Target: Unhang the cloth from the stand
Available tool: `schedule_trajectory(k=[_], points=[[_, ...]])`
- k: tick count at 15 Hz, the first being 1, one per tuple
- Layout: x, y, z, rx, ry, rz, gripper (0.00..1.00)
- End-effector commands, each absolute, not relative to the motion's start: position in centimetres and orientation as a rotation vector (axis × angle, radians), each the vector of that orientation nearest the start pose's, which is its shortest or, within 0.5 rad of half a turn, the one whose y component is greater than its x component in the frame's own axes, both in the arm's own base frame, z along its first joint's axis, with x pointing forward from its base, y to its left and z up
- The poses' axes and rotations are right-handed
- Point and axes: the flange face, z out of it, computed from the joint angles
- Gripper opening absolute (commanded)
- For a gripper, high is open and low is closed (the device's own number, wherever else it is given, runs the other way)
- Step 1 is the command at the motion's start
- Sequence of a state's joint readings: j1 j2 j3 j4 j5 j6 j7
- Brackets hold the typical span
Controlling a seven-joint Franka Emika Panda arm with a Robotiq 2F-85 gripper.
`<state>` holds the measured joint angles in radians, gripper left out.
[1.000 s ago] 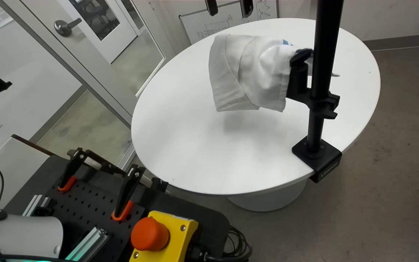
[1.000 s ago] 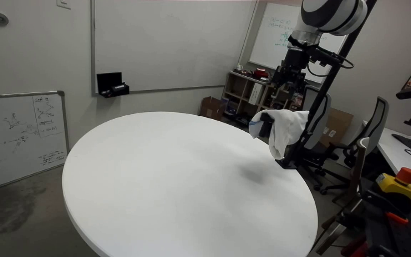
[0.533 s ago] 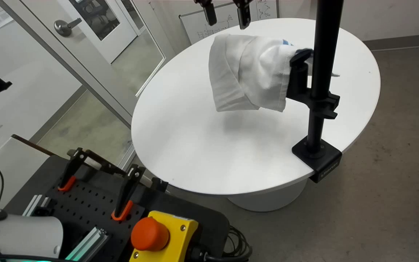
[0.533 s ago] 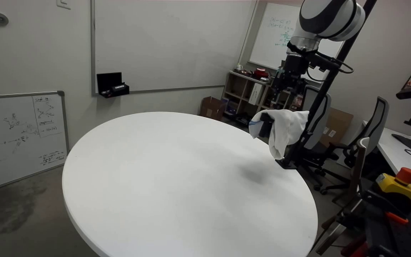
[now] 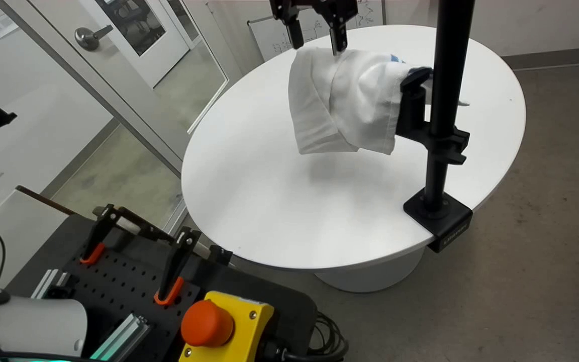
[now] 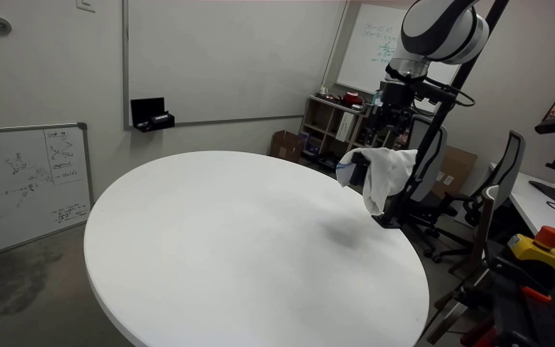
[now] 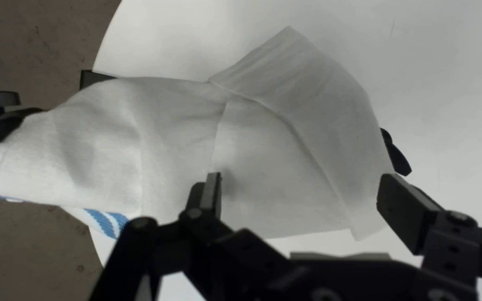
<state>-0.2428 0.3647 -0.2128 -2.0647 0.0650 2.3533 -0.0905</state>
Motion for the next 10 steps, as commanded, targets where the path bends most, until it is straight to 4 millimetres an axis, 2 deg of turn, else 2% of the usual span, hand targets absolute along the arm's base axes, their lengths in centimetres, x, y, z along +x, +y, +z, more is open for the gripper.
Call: schedule_trajectory(k=[1,4,6,8,10], points=[[52.48,-25.49,24.4,-3.079,0.673,0.095,0.92],[52.36,-25.67,23.91,-3.078,0.687,0.103,0.93],[52.33,-25.77,23.7,-3.077,0.694,0.103,0.68],[52.29,-25.91,23.56,-3.076,0.7,0.104,0.58],[52.25,-26.15,23.68,-3.075,0.708,0.099,0.42]])
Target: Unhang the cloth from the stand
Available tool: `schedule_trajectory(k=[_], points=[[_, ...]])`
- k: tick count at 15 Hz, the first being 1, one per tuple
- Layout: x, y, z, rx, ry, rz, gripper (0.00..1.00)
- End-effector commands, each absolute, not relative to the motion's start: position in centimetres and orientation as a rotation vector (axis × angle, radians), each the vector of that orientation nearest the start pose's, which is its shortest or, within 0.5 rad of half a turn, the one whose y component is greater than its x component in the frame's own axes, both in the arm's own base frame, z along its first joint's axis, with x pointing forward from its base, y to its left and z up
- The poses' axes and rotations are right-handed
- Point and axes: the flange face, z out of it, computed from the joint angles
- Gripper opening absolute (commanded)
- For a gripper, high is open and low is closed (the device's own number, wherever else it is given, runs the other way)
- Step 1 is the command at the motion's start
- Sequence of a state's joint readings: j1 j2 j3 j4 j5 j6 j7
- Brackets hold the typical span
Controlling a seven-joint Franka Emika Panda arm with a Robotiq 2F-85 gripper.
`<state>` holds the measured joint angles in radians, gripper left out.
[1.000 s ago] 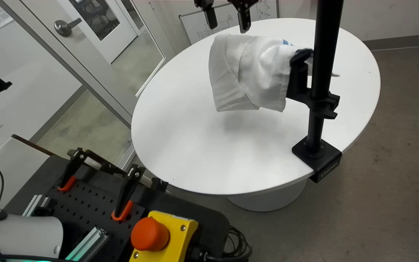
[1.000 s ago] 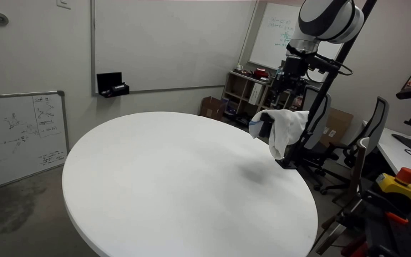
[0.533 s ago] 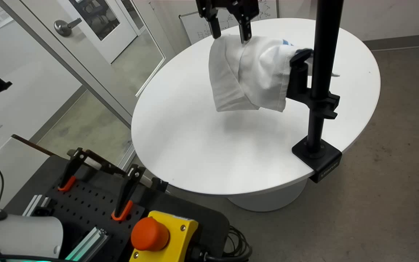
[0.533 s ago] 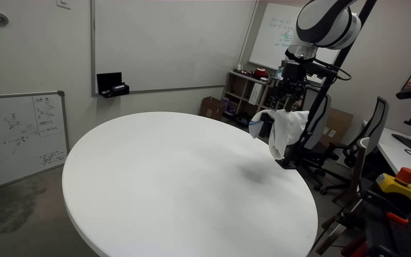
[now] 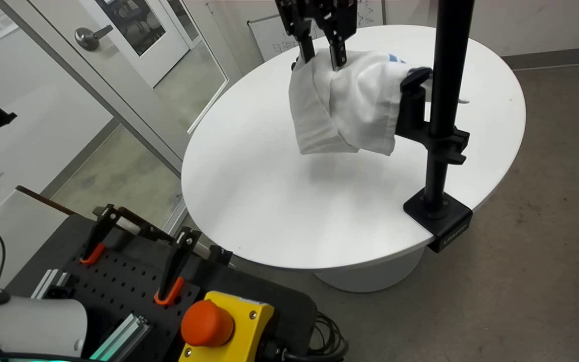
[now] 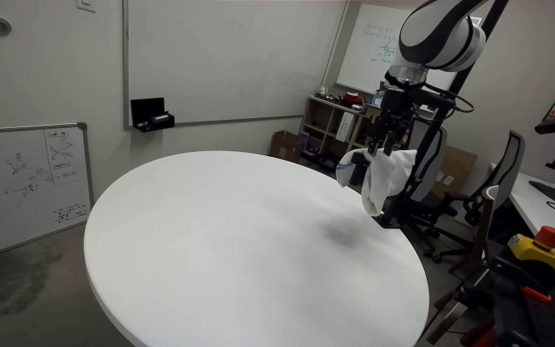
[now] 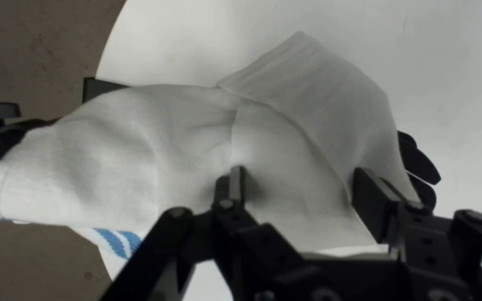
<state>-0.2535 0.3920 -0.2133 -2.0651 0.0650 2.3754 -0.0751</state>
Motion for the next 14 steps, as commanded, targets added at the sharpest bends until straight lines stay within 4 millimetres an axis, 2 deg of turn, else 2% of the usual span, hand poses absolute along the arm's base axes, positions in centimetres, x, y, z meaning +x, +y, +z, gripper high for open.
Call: schedule_trajectory(k=[1,5,6,10,14], points=[[52.2,-26.3,23.8,-3.074,0.712,0.095,0.35],[52.1,-26.6,24.0,-3.071,0.722,0.09,0.05],[52.1,-26.6,24.0,-3.071,0.724,0.088,0.01],[52.1,-26.6,25.1,-3.054,0.72,0.08,0.04],[51.9,-25.4,29.3,-2.996,0.703,0.037,0.04]])
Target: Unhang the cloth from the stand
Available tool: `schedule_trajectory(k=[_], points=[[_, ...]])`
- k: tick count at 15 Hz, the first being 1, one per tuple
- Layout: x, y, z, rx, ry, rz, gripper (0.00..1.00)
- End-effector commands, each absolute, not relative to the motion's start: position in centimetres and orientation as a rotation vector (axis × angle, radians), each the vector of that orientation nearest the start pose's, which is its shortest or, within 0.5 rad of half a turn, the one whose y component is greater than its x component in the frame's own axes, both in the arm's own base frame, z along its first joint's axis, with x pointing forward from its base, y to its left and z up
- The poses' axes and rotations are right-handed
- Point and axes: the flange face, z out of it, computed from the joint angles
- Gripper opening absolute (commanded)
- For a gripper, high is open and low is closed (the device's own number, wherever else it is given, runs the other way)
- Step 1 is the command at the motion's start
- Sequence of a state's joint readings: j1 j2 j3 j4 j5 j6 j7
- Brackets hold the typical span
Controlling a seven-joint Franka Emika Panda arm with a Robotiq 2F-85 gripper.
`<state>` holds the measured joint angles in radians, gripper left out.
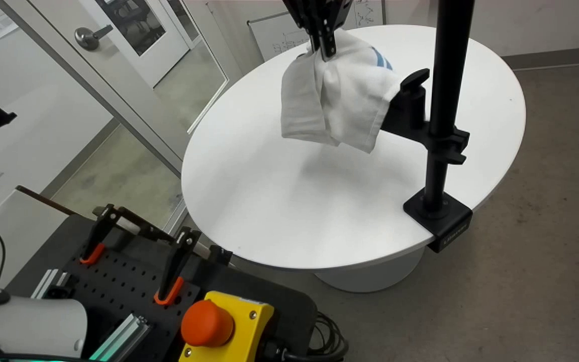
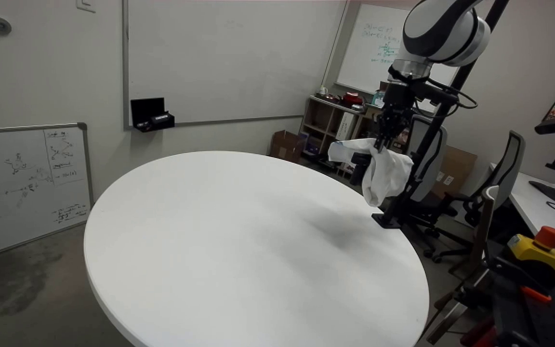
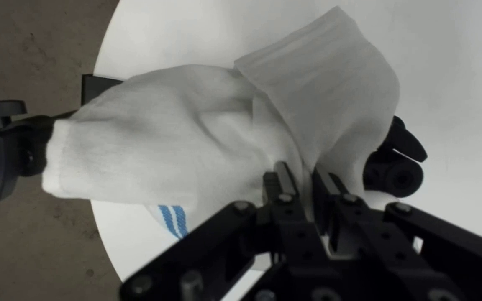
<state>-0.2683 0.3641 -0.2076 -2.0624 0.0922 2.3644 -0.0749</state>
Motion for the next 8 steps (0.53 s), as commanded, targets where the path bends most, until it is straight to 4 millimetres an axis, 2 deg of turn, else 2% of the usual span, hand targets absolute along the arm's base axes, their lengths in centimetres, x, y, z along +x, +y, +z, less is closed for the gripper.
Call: schedule_trajectory(k=[1,6,8], points=[[51.8,-24.9,30.4,-2.983,0.691,0.02,0.04],[51.1,-21.4,37.0,-2.926,0.511,-0.047,0.04],[50.3,-19.5,38.7,-2.904,0.425,-0.025,0.04]])
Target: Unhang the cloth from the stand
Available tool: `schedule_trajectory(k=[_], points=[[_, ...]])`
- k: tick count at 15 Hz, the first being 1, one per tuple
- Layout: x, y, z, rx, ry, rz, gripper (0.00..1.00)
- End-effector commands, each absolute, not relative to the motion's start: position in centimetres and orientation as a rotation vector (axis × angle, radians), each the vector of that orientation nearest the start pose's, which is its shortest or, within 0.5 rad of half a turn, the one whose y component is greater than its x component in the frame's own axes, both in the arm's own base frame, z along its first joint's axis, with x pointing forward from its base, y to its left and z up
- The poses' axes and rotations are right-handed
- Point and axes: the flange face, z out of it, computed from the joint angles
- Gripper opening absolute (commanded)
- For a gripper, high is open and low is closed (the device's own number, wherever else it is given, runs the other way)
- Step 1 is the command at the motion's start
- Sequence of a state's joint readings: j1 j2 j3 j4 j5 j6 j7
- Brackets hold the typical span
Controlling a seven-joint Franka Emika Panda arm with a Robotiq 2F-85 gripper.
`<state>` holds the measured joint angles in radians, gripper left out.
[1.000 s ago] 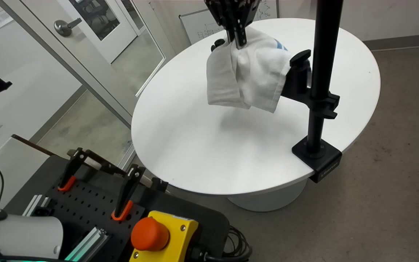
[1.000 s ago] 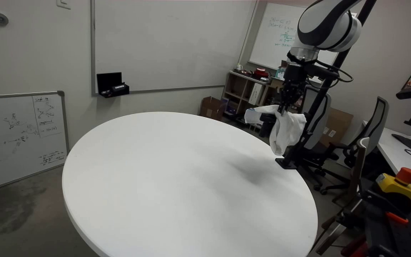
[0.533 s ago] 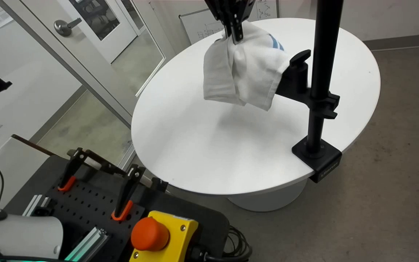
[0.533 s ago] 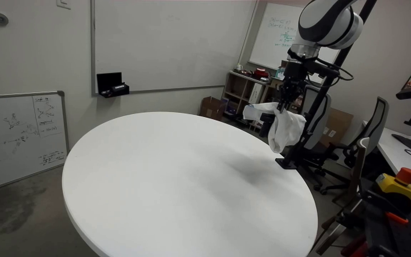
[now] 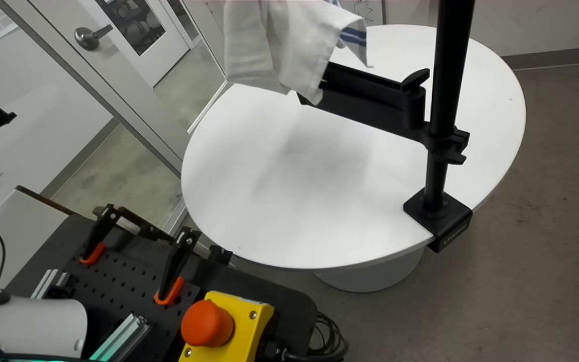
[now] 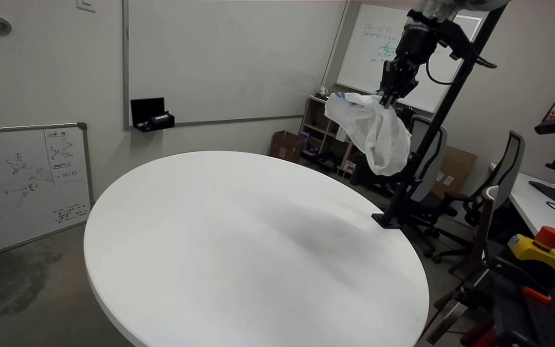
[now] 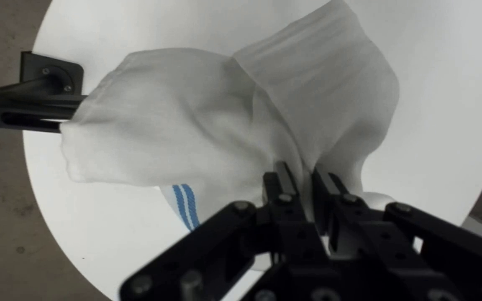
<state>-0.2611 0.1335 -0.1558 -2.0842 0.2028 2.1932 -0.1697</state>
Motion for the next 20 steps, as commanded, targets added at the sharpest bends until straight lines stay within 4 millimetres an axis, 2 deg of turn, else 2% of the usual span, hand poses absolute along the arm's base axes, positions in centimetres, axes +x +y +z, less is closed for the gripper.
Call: schedule_trajectory(k=[1,6,9,12,15,20], points=[[49.9,-18.5,39.2,-2.899,0.376,0.001,0.04],[48.4,-12.9,39.2,-2.898,0.148,0.125,0.04],[48.0,-9.8,37.5,-2.904,0.034,0.201,0.04],[47.5,-7.4,34.6,-2.901,-0.052,0.272,0.04],[47.1,-6.3,31.7,-2.913,-0.107,0.283,0.04],[48.0,-6.1,26.8,-3.005,-0.157,0.154,0.04]])
